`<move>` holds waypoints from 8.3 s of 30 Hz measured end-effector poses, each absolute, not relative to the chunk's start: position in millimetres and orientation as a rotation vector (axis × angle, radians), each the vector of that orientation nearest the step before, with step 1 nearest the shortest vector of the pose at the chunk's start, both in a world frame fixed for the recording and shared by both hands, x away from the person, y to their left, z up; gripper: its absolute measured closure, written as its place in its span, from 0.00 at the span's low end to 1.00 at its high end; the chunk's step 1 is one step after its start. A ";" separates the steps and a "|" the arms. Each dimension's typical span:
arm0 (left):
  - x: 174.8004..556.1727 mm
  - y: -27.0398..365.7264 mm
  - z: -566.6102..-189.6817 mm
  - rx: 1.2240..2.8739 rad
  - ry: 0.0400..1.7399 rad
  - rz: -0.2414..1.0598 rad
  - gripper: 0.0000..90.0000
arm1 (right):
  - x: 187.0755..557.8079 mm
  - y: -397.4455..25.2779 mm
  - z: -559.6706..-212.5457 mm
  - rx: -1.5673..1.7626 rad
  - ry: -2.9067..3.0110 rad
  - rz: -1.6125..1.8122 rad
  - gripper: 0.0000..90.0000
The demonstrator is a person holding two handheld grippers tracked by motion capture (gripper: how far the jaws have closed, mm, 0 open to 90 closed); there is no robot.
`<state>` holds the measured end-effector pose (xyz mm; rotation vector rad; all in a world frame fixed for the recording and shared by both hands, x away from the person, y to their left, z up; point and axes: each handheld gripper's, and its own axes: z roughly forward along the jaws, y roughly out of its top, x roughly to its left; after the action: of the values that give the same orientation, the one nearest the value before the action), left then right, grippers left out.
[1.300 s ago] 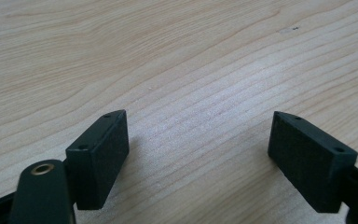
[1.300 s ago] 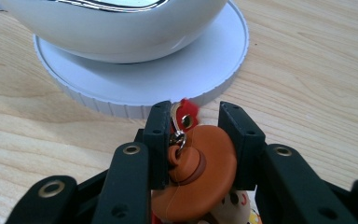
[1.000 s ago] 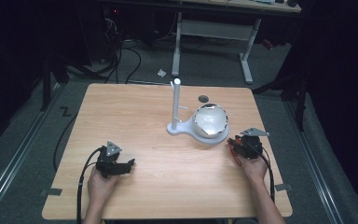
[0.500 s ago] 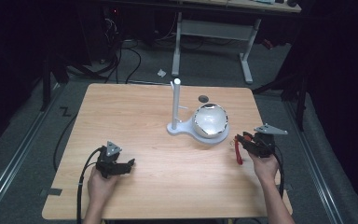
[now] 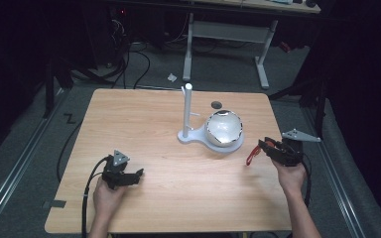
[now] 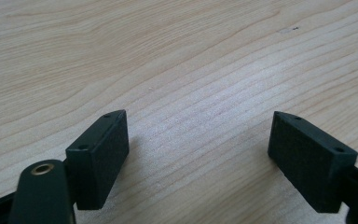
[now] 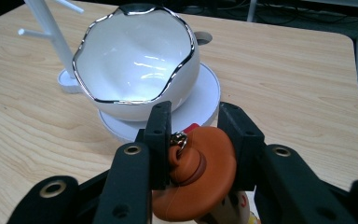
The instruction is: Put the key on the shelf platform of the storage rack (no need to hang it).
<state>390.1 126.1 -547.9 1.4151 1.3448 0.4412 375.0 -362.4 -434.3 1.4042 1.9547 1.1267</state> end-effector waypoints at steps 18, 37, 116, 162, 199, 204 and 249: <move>390.1 126.0 -547.9 1.413 1.345 0.440 0.23 | 371.4 -366.0 -403.4 1.419 1.959 1.228 0.74; 390.1 126.0 -547.9 1.413 1.344 0.441 0.23 | 389.4 -348.2 -368.8 1.352 1.983 1.298 0.74; 390.0 126.1 -547.9 1.414 1.344 0.440 0.23 | 477.6 -276.4 -407.9 1.416 2.115 1.203 0.73; 390.0 126.1 -547.9 1.415 1.344 0.439 0.23 | 493.5 -261.1 -448.5 1.475 2.158 1.158 0.73; 389.9 126.2 -547.9 1.417 1.343 0.439 0.23 | 497.2 -247.5 -464.6 1.459 2.243 1.082 0.69; 389.9 126.1 -547.9 1.417 1.343 0.439 0.23 | 496.1 -249.1 -462.8 1.468 2.233 1.079 0.64; 389.9 126.0 -547.9 1.415 1.342 0.438 0.23 | 449.8 -304.5 -420.1 1.449 2.086 1.186 0.58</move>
<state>389.9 126.0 -547.9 1.4155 1.3422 0.4379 449.8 -304.5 -420.1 1.4487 2.0860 1.1859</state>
